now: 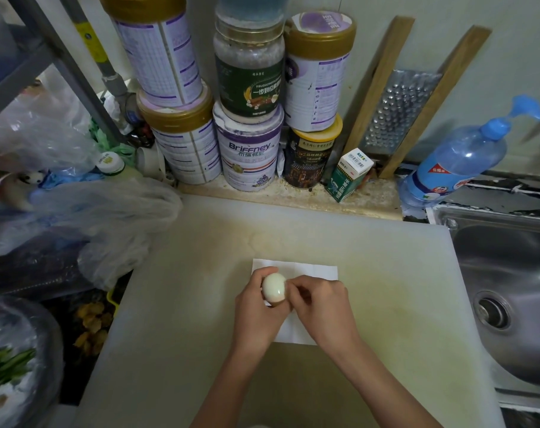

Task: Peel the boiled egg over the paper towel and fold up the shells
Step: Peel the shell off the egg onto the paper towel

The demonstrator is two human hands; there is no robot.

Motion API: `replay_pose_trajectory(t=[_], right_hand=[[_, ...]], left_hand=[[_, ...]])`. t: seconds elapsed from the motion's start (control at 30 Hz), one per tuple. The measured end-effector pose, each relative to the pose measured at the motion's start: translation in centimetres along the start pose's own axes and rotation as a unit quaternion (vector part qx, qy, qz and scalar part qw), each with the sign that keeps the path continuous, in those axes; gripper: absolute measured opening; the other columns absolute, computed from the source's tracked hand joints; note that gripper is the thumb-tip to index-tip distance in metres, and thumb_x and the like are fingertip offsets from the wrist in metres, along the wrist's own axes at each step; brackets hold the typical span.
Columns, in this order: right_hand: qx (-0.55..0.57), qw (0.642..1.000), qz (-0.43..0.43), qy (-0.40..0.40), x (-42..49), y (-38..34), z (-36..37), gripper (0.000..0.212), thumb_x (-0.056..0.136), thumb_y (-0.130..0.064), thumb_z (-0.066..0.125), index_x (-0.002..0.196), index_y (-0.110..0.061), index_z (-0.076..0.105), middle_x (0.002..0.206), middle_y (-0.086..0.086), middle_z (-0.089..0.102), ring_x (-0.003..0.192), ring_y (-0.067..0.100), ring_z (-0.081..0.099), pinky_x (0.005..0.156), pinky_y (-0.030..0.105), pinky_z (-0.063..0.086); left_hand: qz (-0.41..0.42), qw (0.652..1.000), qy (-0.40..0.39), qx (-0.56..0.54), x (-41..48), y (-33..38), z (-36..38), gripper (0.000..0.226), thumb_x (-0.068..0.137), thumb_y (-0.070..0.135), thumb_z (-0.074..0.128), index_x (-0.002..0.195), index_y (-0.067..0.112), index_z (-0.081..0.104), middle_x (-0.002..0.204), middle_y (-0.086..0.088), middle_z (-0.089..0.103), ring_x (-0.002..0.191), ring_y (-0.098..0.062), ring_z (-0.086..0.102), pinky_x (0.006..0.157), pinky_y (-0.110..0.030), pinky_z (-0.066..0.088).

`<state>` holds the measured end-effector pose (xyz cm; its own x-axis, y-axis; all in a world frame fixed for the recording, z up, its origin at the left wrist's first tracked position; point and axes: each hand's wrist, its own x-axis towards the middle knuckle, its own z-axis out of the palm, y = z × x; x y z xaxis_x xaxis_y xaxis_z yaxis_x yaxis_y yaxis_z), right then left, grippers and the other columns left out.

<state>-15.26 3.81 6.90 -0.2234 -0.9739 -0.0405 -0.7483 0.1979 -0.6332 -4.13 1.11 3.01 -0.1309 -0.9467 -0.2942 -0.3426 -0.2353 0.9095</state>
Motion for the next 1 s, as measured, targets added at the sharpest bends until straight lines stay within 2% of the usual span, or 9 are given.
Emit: replay_pose_trajectory(t=[0.2,0.3,0.4,0.57,0.63,0.77,0.83,0.93,1.0], right_hand=[[0.007,0.999,0.037,0.019,0.5,0.5,-0.1,0.014,0.085,-0.014,0.057,0.076,-0.016,0.067,0.062,-0.001,0.068,0.057,0.018,0.060,0.058,0.028,0.046],[0.059,0.996,0.064,-0.016,0.8,0.9,-0.5,0.014,0.087,-0.018,0.059,0.077,-0.017,0.069,0.068,-0.005,0.071,0.063,0.012,0.063,0.063,0.024,0.048],[0.140,0.984,0.091,-0.069,0.8,1.0,-0.9,0.009,0.079,-0.029,0.071,0.082,-0.021,0.073,0.072,-0.010,0.071,0.067,0.000,0.063,0.065,0.014,0.049],[0.175,0.977,0.105,-0.057,1.0,1.0,-1.2,0.003,0.077,-0.018,0.074,0.080,-0.019,0.075,0.073,-0.007,0.073,0.064,0.002,0.065,0.065,0.017,0.052],[0.181,0.977,0.105,-0.051,1.0,1.0,-1.2,0.004,0.079,-0.017,0.072,0.079,-0.019,0.075,0.073,-0.007,0.074,0.064,0.004,0.066,0.066,0.017,0.053],[0.192,0.975,0.108,-0.031,0.8,1.1,-1.1,0.010,0.081,-0.014,0.070,0.076,-0.021,0.075,0.069,-0.009,0.072,0.062,0.003,0.065,0.062,0.012,0.050],[0.191,0.975,0.112,-0.023,0.7,1.2,-1.0,0.012,0.081,-0.012,0.069,0.075,-0.020,0.074,0.067,-0.008,0.072,0.061,0.003,0.064,0.061,0.013,0.050],[0.155,0.983,0.097,-0.013,0.7,1.3,-0.9,0.013,0.082,-0.010,0.067,0.075,-0.020,0.073,0.067,-0.007,0.072,0.061,0.005,0.065,0.063,0.018,0.052],[0.134,0.987,0.091,0.003,0.8,1.3,-0.8,0.015,0.082,-0.009,0.066,0.072,-0.019,0.072,0.065,-0.008,0.071,0.061,0.005,0.065,0.064,0.019,0.052]], left_hand=[[-0.001,1.000,-0.010,-0.009,0.1,0.3,-0.1,0.046,0.069,0.018,0.079,0.098,0.043,0.053,0.088,0.017,0.064,0.081,-0.002,0.062,0.061,-0.006,0.046],[-0.008,1.000,-0.014,-0.018,0.0,0.4,-0.2,0.046,0.067,0.023,0.080,0.101,0.040,0.054,0.089,0.016,0.065,0.081,0.000,0.062,0.060,-0.004,0.044],[-0.005,1.000,-0.016,-0.022,0.1,0.4,-0.5,0.045,0.069,0.018,0.079,0.102,0.038,0.055,0.089,0.016,0.065,0.079,0.000,0.062,0.060,-0.005,0.045],[-0.007,0.999,-0.023,-0.035,0.2,0.6,-0.6,0.045,0.069,0.018,0.080,0.096,0.044,0.055,0.090,0.016,0.066,0.077,0.000,0.063,0.061,-0.007,0.047],[-0.010,0.998,-0.027,-0.047,0.2,0.6,-0.6,0.045,0.069,0.019,0.081,0.097,0.043,0.055,0.092,0.013,0.067,0.080,-0.003,0.064,0.064,-0.011,0.051],[-0.017,0.997,-0.037,-0.068,0.3,0.5,-0.8,0.046,0.069,0.018,0.081,0.101,0.039,0.058,0.097,0.007,0.068,0.087,-0.013,0.067,0.076,-0.029,0.058],[-0.012,0.997,-0.043,-0.061,0.4,0.5,-0.8,0.046,0.069,0.018,0.081,0.101,0.041,0.057,0.098,0.009,0.067,0.087,-0.012,0.067,0.075,-0.026,0.057],[0.006,0.998,-0.044,-0.034,0.4,0.5,-0.7,0.047,0.069,0.017,0.080,0.096,0.047,0.055,0.094,0.015,0.066,0.081,-0.002,0.063,0.067,-0.011,0.050],[0.019,0.999,-0.043,-0.010,0.4,0.5,-0.6,0.048,0.069,0.017,0.079,0.093,0.049,0.053,0.091,0.018,0.065,0.079,0.003,0.061,0.063,-0.007,0.047]])
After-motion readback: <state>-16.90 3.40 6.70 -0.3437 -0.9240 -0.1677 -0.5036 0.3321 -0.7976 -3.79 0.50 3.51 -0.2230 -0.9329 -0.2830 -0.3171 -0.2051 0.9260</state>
